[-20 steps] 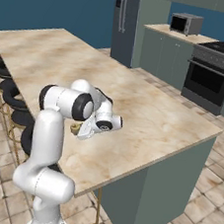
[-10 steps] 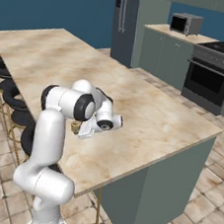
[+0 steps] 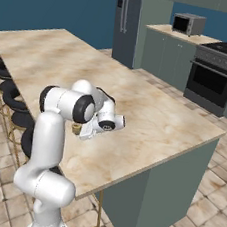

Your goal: Get the candle and the beer from the cabinet and move them to the dining counter.

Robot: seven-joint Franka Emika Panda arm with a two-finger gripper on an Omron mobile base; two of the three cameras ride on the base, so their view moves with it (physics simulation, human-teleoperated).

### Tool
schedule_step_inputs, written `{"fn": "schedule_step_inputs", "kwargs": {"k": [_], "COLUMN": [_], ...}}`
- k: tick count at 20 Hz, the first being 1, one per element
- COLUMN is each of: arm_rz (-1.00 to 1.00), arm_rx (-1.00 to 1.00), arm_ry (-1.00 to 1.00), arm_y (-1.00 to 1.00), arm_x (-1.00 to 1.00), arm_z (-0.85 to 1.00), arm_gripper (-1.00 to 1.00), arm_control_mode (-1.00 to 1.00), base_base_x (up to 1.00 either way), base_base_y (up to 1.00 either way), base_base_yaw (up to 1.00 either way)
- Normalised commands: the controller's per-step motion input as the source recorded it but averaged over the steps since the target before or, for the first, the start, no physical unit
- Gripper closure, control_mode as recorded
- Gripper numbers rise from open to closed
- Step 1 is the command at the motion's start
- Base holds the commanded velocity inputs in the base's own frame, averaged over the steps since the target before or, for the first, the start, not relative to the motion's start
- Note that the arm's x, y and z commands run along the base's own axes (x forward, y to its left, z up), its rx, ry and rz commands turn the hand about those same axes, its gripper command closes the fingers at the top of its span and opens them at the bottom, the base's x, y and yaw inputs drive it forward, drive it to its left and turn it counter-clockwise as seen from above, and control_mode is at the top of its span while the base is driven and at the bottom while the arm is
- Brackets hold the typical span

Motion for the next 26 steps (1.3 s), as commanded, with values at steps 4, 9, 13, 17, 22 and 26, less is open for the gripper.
{"fn": "schedule_step_inputs", "kwargs": {"k": [4, 9, 13, 17, 22, 26], "arm_rz": [0.00, 0.00, 0.00, 0.00, 0.00, -0.04], "arm_rx": [0.00, 0.00, 0.00, 0.00, 0.00, 0.00], "arm_ry": [-0.03, -0.11, -0.15, -0.16, -0.13, -0.07], "arm_y": [-0.01, -0.12, -0.26, -0.18, -0.02, 0.00], "arm_x": [-0.06, -0.04, -0.30, -0.53, -0.65, -0.64], "arm_z": [0.30, 0.30, 0.38, 0.51, 0.83, 1.00], "arm_gripper": [-1.00, -1.00, -1.00, -1.00, -1.00, -1.00], "arm_control_mode": [-1.00, -1.00, -1.00, -1.00, -1.00, -1.00], "base_base_x": [0.00, 0.00, 0.00, 0.00, 0.00, 0.00], "base_base_y": [0.00, 0.00, 0.00, 0.00, 0.00, 0.00], "base_base_yaw": [0.00, 0.00, 0.00, 0.00, 0.00, 0.00]}}
